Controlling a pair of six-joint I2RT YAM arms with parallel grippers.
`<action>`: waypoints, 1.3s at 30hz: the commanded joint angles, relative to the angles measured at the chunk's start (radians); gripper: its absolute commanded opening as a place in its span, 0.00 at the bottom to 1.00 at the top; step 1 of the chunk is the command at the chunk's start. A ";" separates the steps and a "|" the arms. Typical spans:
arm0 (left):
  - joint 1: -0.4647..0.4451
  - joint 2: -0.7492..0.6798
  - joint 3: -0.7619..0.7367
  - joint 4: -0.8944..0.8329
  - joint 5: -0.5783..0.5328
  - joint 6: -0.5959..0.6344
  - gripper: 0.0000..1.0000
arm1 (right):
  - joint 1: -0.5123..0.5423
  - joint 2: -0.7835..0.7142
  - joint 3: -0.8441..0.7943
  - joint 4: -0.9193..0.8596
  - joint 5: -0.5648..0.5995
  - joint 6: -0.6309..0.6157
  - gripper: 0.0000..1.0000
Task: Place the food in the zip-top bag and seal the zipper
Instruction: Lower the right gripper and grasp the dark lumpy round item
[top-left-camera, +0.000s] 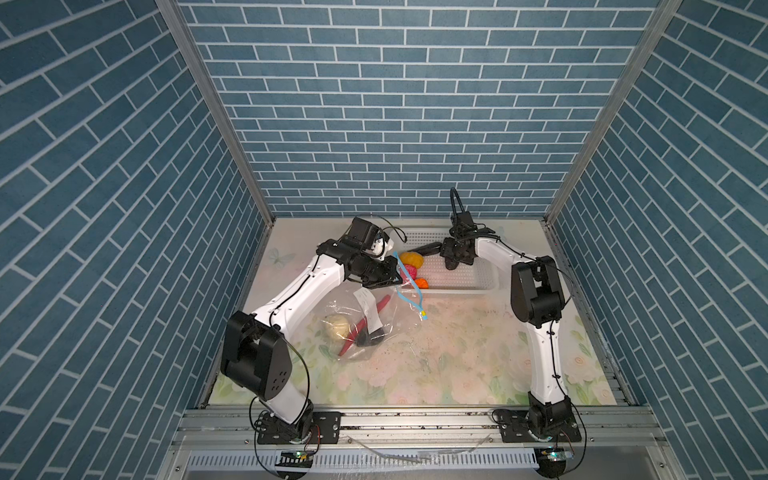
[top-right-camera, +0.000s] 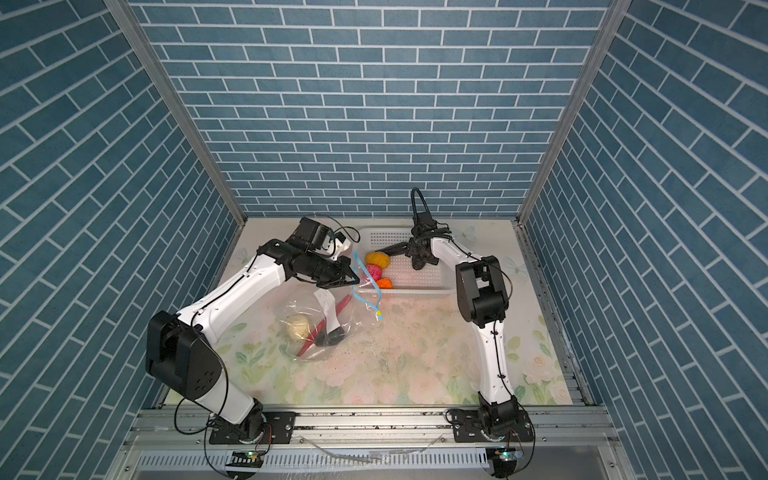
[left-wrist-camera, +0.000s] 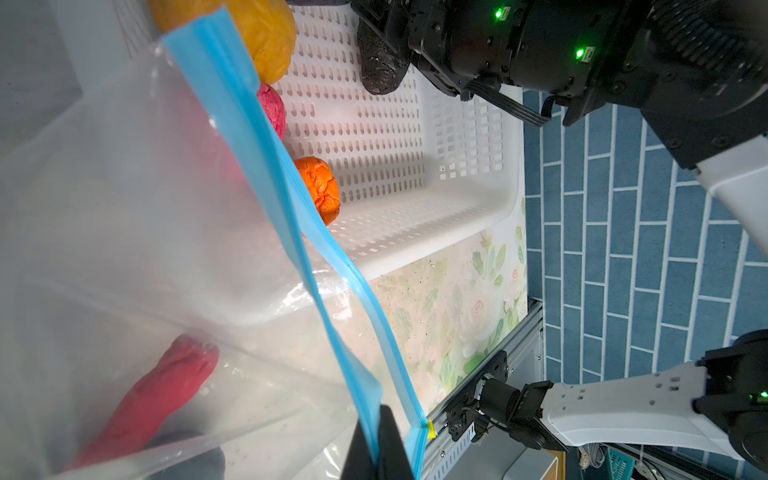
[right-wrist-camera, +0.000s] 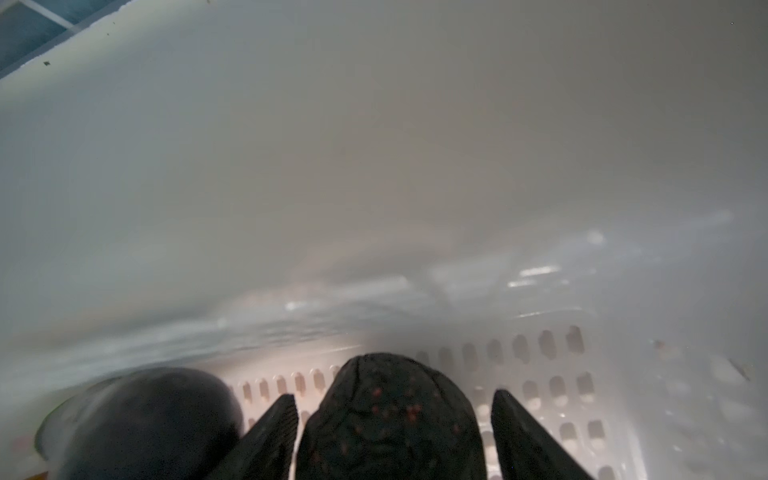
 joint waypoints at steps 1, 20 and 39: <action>-0.006 -0.010 -0.013 -0.003 0.003 0.008 0.00 | -0.003 0.010 0.011 -0.032 -0.003 0.022 0.71; -0.006 -0.026 -0.020 -0.001 -0.002 0.005 0.00 | -0.003 -0.080 -0.055 -0.025 -0.032 0.015 0.52; -0.006 -0.024 -0.029 0.014 -0.004 0.004 0.00 | -0.011 -0.287 -0.212 0.038 -0.169 0.077 0.50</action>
